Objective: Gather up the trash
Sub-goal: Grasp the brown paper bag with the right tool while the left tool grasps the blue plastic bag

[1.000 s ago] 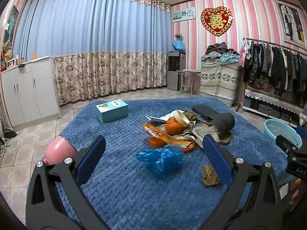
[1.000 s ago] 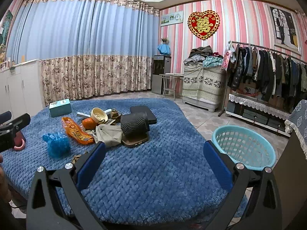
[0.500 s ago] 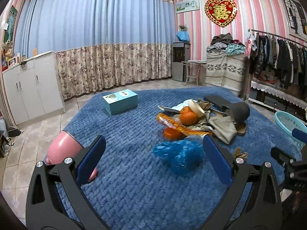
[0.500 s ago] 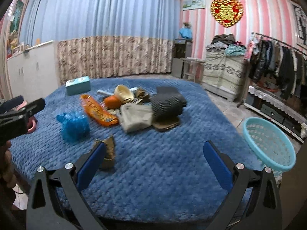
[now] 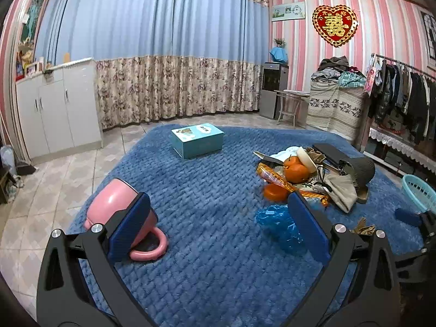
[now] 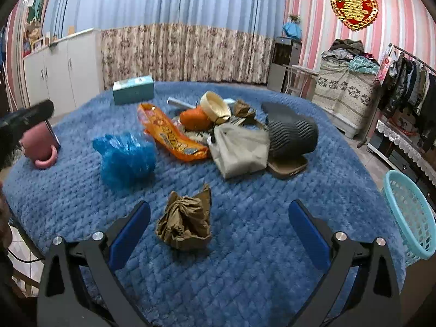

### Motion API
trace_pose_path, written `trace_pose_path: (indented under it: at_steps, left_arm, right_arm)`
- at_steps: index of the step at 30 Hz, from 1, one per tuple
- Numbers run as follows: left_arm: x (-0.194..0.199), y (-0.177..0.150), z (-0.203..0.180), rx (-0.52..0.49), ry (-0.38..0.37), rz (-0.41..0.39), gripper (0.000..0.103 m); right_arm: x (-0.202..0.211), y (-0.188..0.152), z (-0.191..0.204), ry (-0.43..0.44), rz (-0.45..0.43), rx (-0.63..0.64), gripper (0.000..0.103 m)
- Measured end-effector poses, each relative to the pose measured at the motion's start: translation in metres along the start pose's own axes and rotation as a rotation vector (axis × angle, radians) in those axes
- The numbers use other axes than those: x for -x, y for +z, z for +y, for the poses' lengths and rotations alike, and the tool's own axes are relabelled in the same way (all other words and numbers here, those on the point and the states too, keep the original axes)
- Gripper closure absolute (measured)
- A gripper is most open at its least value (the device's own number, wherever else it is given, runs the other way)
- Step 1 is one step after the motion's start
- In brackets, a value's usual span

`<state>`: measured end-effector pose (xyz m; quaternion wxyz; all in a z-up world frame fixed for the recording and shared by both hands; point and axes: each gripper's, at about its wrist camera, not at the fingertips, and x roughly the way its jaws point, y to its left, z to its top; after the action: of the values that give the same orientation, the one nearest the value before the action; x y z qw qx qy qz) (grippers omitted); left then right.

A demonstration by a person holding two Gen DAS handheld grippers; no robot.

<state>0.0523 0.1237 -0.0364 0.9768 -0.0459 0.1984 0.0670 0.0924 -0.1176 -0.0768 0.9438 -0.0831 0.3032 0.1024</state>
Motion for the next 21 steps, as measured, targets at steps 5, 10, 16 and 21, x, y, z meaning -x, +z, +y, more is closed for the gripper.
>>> trace_pose_path:
  at_steps: [5,10,16,21]
  left_arm:
    - [-0.007,-0.002,-0.008,-0.004,-0.011,0.017,0.005]
    - [-0.016,-0.007,-0.031,-0.065,-0.055,0.057,0.005]
    - [-0.036,-0.017,-0.071,-0.15,-0.127,0.108,0.005]
    - [-0.051,-0.023,-0.095,-0.189,-0.161,0.138,0.012]
  right_arm:
    - [-0.014,-0.002,0.002,0.094,0.056,0.006,0.048]
    - [-0.008,-0.002,-0.005,0.178,0.033,-0.016,0.064]
    - [0.02,0.0,-0.044,0.02,-0.064,-0.055,0.064]
    - [0.033,-0.001,-0.08,-0.04,-0.09,-0.137,0.064]
